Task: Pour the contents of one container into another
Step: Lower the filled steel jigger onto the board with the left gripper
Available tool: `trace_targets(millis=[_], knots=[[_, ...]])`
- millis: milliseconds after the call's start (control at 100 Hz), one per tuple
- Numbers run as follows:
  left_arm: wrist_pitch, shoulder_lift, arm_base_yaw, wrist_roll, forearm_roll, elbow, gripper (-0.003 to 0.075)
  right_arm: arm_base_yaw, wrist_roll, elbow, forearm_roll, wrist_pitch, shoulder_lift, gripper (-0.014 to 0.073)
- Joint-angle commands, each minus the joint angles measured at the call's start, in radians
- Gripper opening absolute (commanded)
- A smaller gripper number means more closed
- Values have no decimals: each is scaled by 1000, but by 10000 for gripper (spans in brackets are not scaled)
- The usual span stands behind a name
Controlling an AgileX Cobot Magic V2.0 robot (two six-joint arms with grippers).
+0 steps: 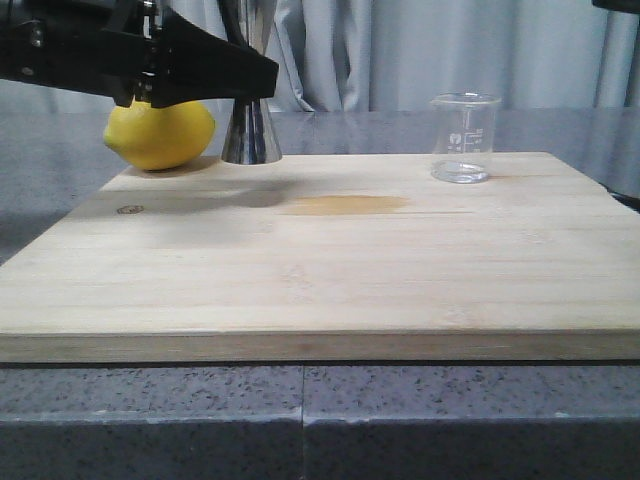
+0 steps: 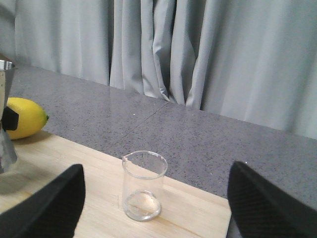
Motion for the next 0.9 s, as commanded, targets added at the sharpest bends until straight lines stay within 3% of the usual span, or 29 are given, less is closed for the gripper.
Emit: trace_targets(millis=[0, 890], knots=[[112, -43, 3, -2, -75, -27, 71, -3, -2, -26, 7, -65, -13, 547], [112, -43, 3, 42, -108, 46, 71, -3, -2, -26, 7, -65, -13, 547]])
